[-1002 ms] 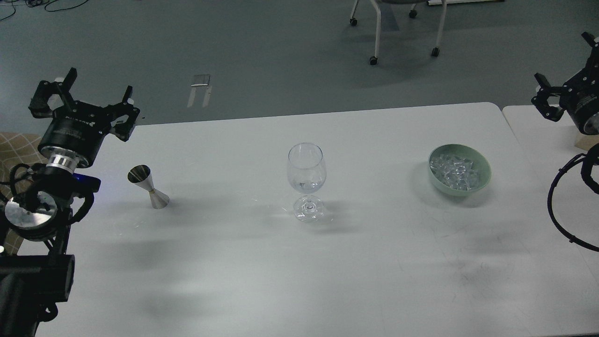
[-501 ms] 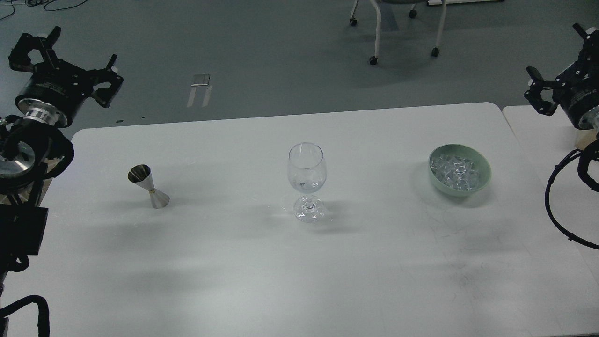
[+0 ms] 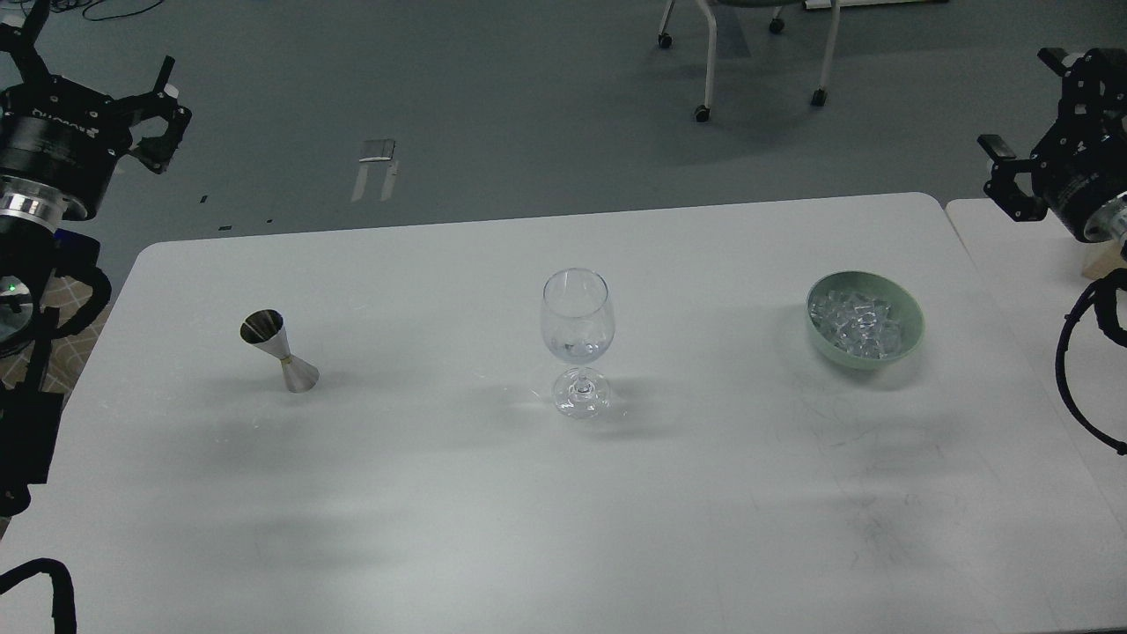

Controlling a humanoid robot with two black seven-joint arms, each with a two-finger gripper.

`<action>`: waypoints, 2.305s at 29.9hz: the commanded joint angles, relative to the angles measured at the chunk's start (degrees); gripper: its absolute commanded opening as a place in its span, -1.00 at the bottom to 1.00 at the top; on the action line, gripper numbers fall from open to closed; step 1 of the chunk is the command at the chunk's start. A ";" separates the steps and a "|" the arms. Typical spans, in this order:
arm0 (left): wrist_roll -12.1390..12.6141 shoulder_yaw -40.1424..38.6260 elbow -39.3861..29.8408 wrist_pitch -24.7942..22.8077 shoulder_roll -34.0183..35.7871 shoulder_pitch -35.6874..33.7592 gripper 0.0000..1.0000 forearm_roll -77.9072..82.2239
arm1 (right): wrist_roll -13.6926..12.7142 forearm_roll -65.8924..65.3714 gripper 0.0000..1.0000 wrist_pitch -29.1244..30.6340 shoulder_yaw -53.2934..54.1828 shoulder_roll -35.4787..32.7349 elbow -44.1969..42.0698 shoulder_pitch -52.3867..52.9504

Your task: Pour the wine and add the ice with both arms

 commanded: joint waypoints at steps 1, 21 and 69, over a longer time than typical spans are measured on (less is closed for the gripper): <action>0.87 0.11 -2.86 0.86 0.51 -0.43 0.96 0.07 | -0.03 -4.74 1.00 -0.11 -1.21 -0.27 0.22 2.36; 5.79 0.38 -4.63 0.78 3.68 2.21 0.95 0.86 | 2.06 -57.99 1.00 -0.20 -12.16 -8.87 14.89 5.87; 2.45 -0.94 -4.72 -4.77 0.69 7.13 0.96 0.60 | -4.69 -69.44 0.16 -5.56 -45.42 -9.50 13.40 4.39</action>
